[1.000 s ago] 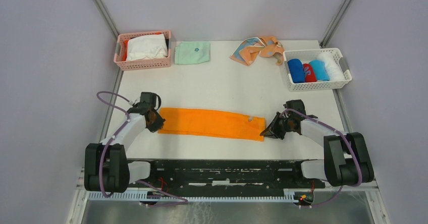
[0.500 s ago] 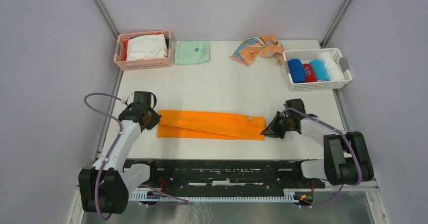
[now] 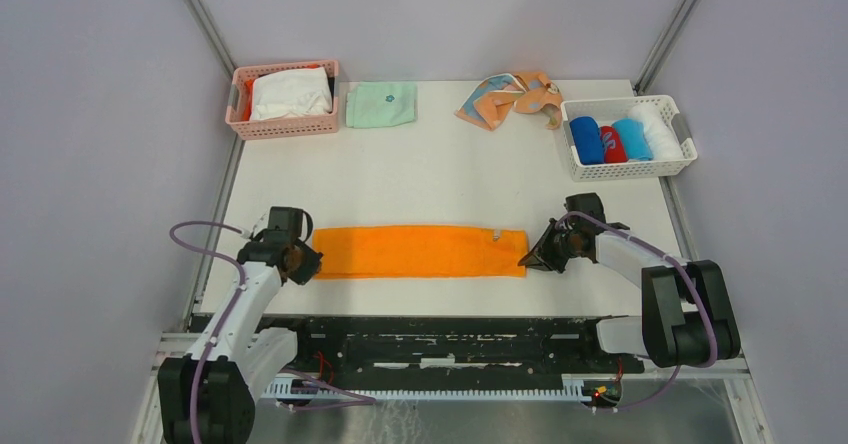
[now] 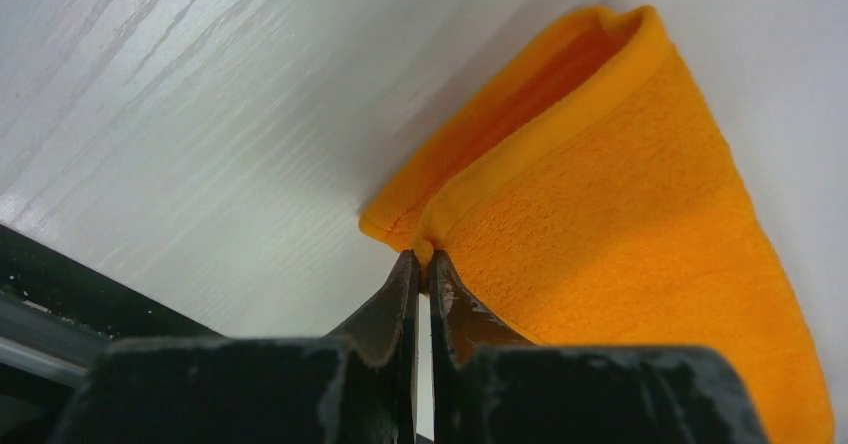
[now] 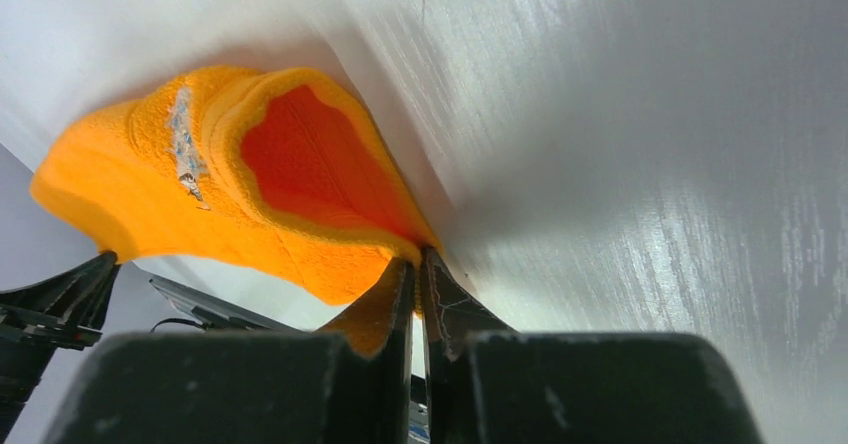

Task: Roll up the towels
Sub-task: Fold the towel at the center of the board.

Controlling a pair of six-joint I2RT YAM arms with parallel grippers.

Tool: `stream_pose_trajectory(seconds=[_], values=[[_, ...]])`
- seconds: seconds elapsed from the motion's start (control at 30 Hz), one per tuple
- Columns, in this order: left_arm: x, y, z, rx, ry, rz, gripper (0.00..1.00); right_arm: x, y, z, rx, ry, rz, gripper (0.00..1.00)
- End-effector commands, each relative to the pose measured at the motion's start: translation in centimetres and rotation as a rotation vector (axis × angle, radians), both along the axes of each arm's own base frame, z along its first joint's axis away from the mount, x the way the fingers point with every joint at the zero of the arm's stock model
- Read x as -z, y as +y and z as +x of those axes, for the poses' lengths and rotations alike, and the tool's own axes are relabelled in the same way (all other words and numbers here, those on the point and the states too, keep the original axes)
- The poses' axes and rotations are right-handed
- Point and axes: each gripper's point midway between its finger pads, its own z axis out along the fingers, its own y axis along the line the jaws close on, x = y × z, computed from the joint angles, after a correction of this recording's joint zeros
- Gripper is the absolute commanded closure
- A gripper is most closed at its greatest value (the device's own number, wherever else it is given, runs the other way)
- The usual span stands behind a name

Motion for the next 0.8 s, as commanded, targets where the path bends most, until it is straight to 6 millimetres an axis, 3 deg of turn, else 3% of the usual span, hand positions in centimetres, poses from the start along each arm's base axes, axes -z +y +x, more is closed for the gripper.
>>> stream_pose_trajectory(seconds=[0.0,0.27,0.37,0.57,0.67,0.77], values=[[1.1,1.0,-0.7,-0.142,0.012,0.010,0.97,1.2,-2.4,0.0,0.029,0.012,-0.146,0.89],[2.4,0.7,-1.1,-0.153,0.018,-0.008,0.97,1.6,-2.8,-0.2,0.027,0.038,-0.168,0.88],[2.7,0.4,-1.2,-0.141,0.029,-0.022,0.94,1.2,-3.0,0.0,0.018,0.038,-0.183,0.84],[1.1,-0.2,-1.0,-0.133,0.018,-0.055,0.60,-1.5,-3.7,0.5,-0.017,-0.023,-0.230,0.64],[-1.0,0.0,-0.5,-0.126,-0.027,-0.050,0.43,-3.6,-4.1,0.8,-0.037,-0.082,-0.258,0.57],[-4.4,0.4,0.2,-0.100,-0.099,-0.021,0.35,-6.1,-4.2,1.5,-0.070,-0.152,-0.270,0.54]])
